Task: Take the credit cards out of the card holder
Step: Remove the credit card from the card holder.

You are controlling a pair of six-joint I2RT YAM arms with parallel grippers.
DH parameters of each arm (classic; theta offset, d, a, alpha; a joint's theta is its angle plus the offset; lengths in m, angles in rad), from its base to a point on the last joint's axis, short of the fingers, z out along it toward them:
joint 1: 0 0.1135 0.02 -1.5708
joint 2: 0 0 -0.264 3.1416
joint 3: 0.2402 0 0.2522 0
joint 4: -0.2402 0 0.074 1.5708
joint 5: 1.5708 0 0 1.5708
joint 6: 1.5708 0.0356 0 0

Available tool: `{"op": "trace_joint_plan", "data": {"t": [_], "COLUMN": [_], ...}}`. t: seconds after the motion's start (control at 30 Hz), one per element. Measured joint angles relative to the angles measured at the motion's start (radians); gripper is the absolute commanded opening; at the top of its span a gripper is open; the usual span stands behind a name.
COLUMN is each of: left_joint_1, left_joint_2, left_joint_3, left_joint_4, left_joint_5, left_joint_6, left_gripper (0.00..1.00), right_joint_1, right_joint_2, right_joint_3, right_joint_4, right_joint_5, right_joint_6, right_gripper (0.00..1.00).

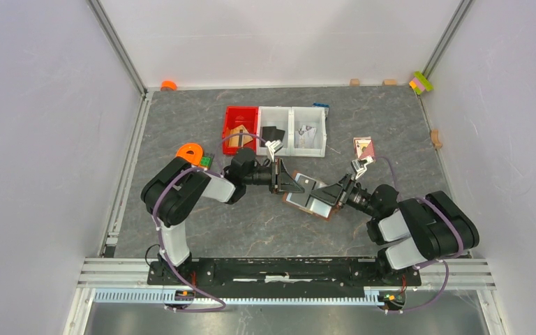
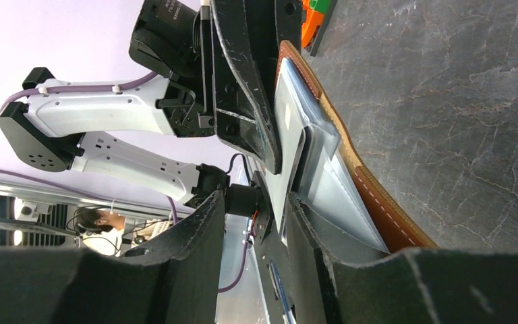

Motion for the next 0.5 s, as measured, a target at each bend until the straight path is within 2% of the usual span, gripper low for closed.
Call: {"op": "trace_joint_plan", "data": {"t": [0.07, 0.13, 0.2, 0.5], "left_joint_1": [-0.001, -0.003, -0.005, -0.005], "left_joint_2": [0.0, 0.0, 0.0, 0.0], "left_joint_3": [0.002, 0.005, 0.008, 0.002], "left_joint_4": [0.006, 0.008, 0.013, 0.073], "left_joint_5": [0.0, 0.0, 0.001, 0.002], "left_joint_6": [-0.002, -0.003, -0.006, -0.055], "left_gripper": [0.24, 0.13, 0.06, 0.05], "right_joint_1": [-0.001, -0.002, -0.004, -0.006], "right_joint_2": [-0.011, -0.012, -0.011, 0.018], "right_joint_3": [0.0, 0.0, 0.0, 0.01], "right_joint_4": [0.0, 0.0, -0.002, 0.007], "right_joint_5": [0.0, 0.001, 0.001, 0.0], "right_joint_6": [-0.002, -0.002, -0.002, 0.013], "right_gripper": [0.43, 0.43, 0.43, 0.44]}}
